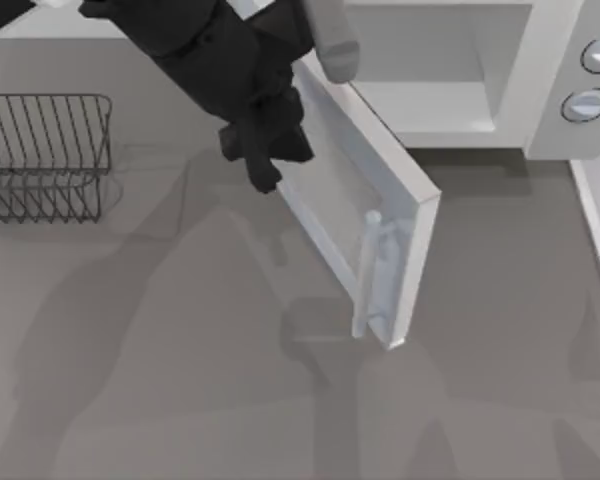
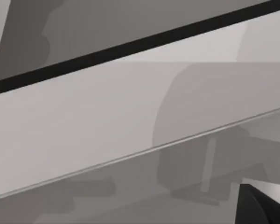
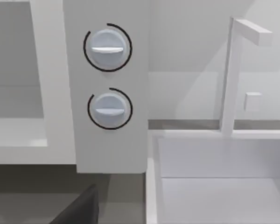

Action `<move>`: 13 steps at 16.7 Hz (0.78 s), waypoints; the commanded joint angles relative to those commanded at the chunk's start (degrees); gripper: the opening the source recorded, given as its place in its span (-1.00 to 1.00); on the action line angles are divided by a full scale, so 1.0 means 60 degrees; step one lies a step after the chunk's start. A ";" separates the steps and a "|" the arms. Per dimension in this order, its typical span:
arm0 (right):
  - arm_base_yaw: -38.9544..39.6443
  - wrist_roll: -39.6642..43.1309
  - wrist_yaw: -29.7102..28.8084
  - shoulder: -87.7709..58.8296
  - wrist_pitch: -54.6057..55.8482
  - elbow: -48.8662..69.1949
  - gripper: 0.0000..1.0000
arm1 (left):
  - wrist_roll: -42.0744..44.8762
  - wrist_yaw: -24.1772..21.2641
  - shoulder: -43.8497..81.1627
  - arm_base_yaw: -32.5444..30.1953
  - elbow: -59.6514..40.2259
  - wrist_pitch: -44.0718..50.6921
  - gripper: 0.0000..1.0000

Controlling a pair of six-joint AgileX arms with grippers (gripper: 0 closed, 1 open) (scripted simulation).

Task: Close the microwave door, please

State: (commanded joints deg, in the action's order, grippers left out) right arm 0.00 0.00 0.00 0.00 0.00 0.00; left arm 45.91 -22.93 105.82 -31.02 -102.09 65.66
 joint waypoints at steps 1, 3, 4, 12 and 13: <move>0.0000 0.0000 0.0000 0.0000 0.0000 0.0000 1.00 | -0.0063 0.0020 0.0041 -0.0049 -0.0058 -0.0014 -1.00; 0.0000 0.0000 0.0000 0.0000 0.0000 0.0000 1.00 | -0.0163 0.0057 0.0124 -0.0161 -0.0160 -0.0033 -1.00; 0.0000 0.0000 0.0000 0.0000 0.0000 0.0000 1.00 | -0.0230 0.0085 0.0172 -0.0224 -0.0218 -0.0047 -1.00; 0.0000 0.0000 0.0000 0.0000 0.0000 0.0000 1.00 | -0.0430 0.0145 0.0312 -0.0383 -0.0402 -0.0065 -1.00; 0.0000 0.0000 0.0000 0.0000 0.0000 0.0000 1.00 | -0.0480 0.0165 0.0359 -0.0430 -0.0455 -0.0067 -1.00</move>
State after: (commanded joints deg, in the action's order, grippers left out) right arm 0.00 0.00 0.00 0.00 0.00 0.00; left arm 43.03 -21.94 107.97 -33.60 -104.83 65.26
